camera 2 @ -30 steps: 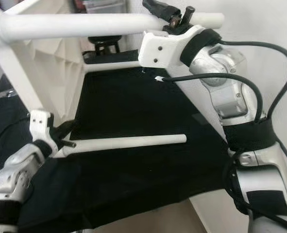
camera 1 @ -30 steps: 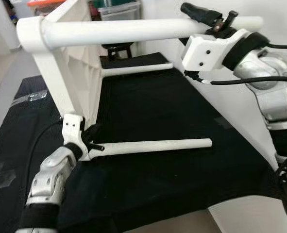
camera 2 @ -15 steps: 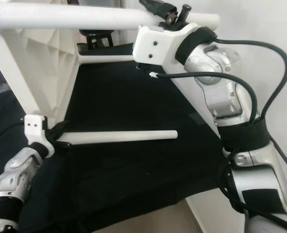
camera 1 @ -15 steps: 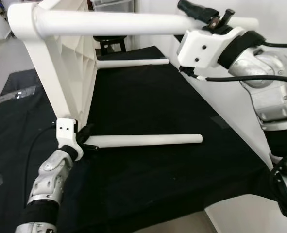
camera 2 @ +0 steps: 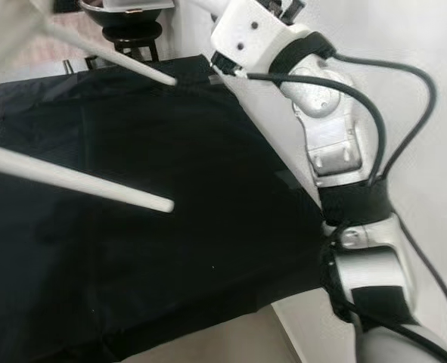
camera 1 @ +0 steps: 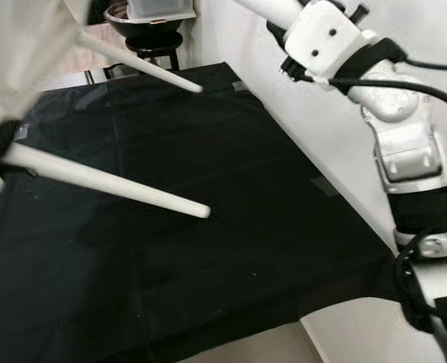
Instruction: Building children table
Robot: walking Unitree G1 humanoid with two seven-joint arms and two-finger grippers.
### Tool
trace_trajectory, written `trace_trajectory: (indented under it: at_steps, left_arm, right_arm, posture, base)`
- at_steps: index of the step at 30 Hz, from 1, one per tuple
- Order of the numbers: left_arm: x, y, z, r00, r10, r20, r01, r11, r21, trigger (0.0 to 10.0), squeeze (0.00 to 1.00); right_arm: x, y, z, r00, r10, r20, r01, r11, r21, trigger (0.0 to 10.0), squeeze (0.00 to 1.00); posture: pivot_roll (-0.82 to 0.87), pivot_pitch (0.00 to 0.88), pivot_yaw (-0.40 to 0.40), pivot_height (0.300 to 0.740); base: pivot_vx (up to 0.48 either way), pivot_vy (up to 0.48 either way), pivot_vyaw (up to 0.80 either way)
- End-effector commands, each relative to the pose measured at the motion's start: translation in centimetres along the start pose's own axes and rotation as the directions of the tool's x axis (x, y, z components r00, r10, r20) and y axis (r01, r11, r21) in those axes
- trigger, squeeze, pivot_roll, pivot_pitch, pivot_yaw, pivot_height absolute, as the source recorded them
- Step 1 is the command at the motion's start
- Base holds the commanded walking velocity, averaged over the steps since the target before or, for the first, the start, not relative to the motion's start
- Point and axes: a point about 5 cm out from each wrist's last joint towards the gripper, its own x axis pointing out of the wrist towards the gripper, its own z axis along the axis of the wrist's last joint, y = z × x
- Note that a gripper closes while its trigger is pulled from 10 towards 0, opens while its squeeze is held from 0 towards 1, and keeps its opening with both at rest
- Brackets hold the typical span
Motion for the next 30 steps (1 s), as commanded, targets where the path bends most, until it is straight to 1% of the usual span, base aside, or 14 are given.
trace_trajectory:
  at_steps: [1, 2, 5, 6, 7, 8, 9, 12, 19, 26, 27, 28, 29, 30]
  left_arm:
    - [-2.0, 4.0, -1.2, 0.978, 0.187, -0.088, -0.188, 0.982, -0.002, 10.0, 0.00]
    - [-0.9, 3.8, 0.7, 0.989, 0.147, -0.035, -0.146, 0.989, 0.018, 10.0, 0.00]
    - [0.0, 3.4, 2.5, 0.995, 0.095, 0.010, -0.095, 0.995, 0.043, 10.0, 0.00]
    - [0.6, 2.9, 3.6, 0.998, 0.052, 0.037, -0.054, 0.997, 0.052, 10.0, 0.00]
    - [0.6, 2.9, 3.6, 0.998, 0.052, 0.037, -0.054, 0.997, 0.052, 10.0, 0.00]
    - [1.0, 2.1, 4.2, 0.999, 0.012, 0.049, -0.015, 0.998, 0.059, 10.0, 0.00]
    - [1.0, 2.1, 4.2, 0.999, 0.012, 0.049, -0.015, 0.998, 0.059, 10.0, 0.00]
    - [1.0, 0.4, 3.5, 0.998, -0.060, 0.032, 0.059, 0.997, 0.047, 10.0, 0.00]
    - [0.7, -1.4, 2.3, 0.993, -0.120, -0.007, 0.120, 0.993, 0.022, 10.0, 0.00]
    - [0.3, -3.6, 0.9, 0.987, -0.158, -0.040, 0.156, 0.987, -0.040, 10.0, 0.00]
    - [0.0, -4.8, 0.3, 0.982, -0.182, -0.052, 0.179, 0.982, -0.063, 10.0, 0.00]
    - [-0.2, -5.6, -0.1, 0.978, -0.198, -0.058, 0.193, 0.978, -0.079, 10.0, 0.00]
    - [-0.6, -6.6, -0.6, 0.973, -0.222, -0.068, 0.214, 0.972, -0.100, 10.0, 0.00]
    - [-1.0, -7.6, -1.0, 0.967, -0.244, -0.077, 0.235, 0.965, -0.114, 10.0, 0.00]
  right_arm:
    - [-2.6, -3.9, -5.1, 0.952, -0.180, -0.246, 0.222, 0.962, 0.158, 0.0, 0.00]
    - [-3.0, -2.5, -6.1, 0.945, -0.151, -0.291, 0.232, 0.935, 0.268, 0.0, 0.00]
    - [-3.7, 0.1, -7.2, 0.937, -0.097, -0.334, 0.224, 0.904, 0.365, 0.0, 0.00]
    - [-4.3, 2.9, -7.9, 0.931, -0.040, -0.363, 0.208, 0.876, 0.436, 0.0, 0.00]
    - [-4.3, 2.9, -7.9, 0.931, -0.040, -0.363, 0.208, 0.876, 0.436, 0.0, 0.00]
    - [-4.8, 5.7, -8.2, 0.924, 0.014, -0.382, 0.196, 0.840, 0.506, 0.0, 0.00]
    - [-4.8, 5.7, -8.2, 0.924, 0.014, -0.382, 0.196, 0.840, 0.506, 0.0, 0.00]
    - [-5.3, 11.2, -8.6, 0.906, 0.130, -0.402, 0.165, 0.766, 0.621, 0.0, 0.00]
    - [-4.9, 13.9, -8.0, 0.906, 0.213, -0.365, 0.100, 0.730, 0.676, 0.0, 0.00]
    - [-4.9, 17.2, -6.9, 0.896, 0.319, -0.307, -0.042, 0.751, 0.659, 0.0, 0.00]
    - [-4.9, 17.7, -7.0, 0.891, 0.325, -0.316, -0.044, 0.756, 0.653, 10.0, 0.00]
    - [-4.9, 18.0, -7.2, 0.888, 0.324, -0.326, -0.039, 0.760, 0.649, 10.0, 0.00]
    - [-5.0, 18.3, -7.2, 0.885, 0.341, -0.319, -0.049, 0.747, 0.662, 10.0, 1.00]
    - [-5.1, 18.3, -7.3, 0.884, 0.343, -0.317, -0.048, 0.742, 0.669, 10.0, 1.00]
  posture:
    - [-0.09, 0.082, 0.072, 0.740]
    - [-0.08, 0.081, 0.075, 0.740]
    - [-0.07, 0.079, 0.087, 0.740]
    - [-0.06, 0.079, 0.095, 0.740]
    - [-0.06, 0.079, 0.095, 0.740]
    - [-0.06, 0.075, 0.101, 0.740]
    - [-0.06, 0.075, 0.101, 0.740]
    - [-0.05, 0.065, 0.107, 0.740]
    - [-0.05, 0.064, 0.118, 0.740]
    - [-0.05, 0.062, 0.130, 0.740]
    - [-0.05, 0.061, 0.127, 0.740]
    - [-0.05, 0.061, 0.127, 0.740]
    - [-0.05, 0.059, 0.123, 0.740]
    - [-0.05, 0.059, 0.121, 0.740]
  base:
    - [0.000, 0.000, 0.00]
    - [0.000, 0.000, 0.00]
    - [0.000, 0.000, 0.00]
    - [0.000, 0.000, 0.00]
    - [0.000, 0.000, 0.00]
    - [0.000, 0.000, 0.00]
    - [0.000, 0.000, 0.00]
    - [0.000, 0.000, 0.00]
    - [0.000, 0.000, 0.00]
    - [0.000, 0.000, 0.00]
    - [0.000, 0.000, 0.00]
    - [0.000, 0.000, 0.00]
    - [0.000, 0.000, 0.00]
    - [0.000, 0.000, 0.00]
